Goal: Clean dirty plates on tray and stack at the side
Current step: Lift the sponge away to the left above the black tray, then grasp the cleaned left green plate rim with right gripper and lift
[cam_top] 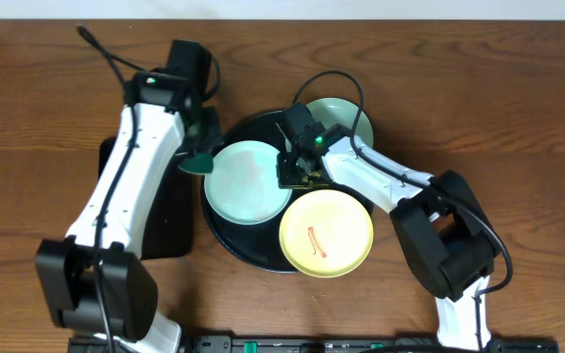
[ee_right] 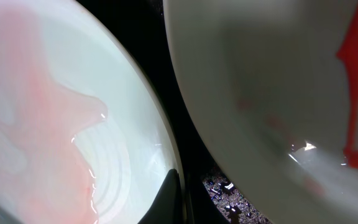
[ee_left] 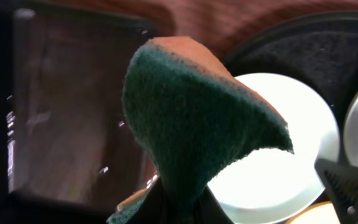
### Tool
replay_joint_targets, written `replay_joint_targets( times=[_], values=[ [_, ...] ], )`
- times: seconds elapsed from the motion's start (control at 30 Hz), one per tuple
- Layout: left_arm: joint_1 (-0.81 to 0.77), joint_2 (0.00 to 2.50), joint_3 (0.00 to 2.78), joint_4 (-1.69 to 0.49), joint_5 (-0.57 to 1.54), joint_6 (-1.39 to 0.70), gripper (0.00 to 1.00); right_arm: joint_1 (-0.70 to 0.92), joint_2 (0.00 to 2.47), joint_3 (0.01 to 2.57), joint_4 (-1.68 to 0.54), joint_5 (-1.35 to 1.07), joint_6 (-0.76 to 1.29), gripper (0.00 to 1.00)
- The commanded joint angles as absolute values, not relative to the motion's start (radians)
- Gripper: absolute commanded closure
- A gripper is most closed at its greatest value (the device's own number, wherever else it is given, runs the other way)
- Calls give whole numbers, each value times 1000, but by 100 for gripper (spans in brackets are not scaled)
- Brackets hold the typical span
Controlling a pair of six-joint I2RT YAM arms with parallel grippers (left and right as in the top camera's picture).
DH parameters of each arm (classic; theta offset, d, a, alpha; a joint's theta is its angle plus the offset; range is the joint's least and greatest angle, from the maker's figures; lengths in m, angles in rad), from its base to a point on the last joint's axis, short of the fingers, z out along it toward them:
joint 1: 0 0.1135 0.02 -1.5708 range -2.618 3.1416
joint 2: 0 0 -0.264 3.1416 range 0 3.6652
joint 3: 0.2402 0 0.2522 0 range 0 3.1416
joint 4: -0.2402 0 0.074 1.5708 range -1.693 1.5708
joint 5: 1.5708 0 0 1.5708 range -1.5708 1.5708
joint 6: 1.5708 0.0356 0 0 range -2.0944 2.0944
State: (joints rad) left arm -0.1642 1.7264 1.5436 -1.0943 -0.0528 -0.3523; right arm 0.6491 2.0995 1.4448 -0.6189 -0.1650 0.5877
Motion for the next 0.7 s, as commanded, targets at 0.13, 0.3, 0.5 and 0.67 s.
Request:
replay_joint_targets(
  times=[0.13,0.3,0.5,0.67],
  values=[
    [-84,1733,1552,-1125,-79,-353,92,627,2093,1446,-640,-245,535,99],
    [-68,1733,1552,-1125,-79,-353,92,627,1973,1446,-641,-222,452,99],
    [-68,1733,1552,-1129,-79,-353,92,662,1847,1446,-671,31,373,99],
    [-68,1733,1552,-1129,-79,-353,92,724,1804,1446,-673,300,296,99]
  ],
)
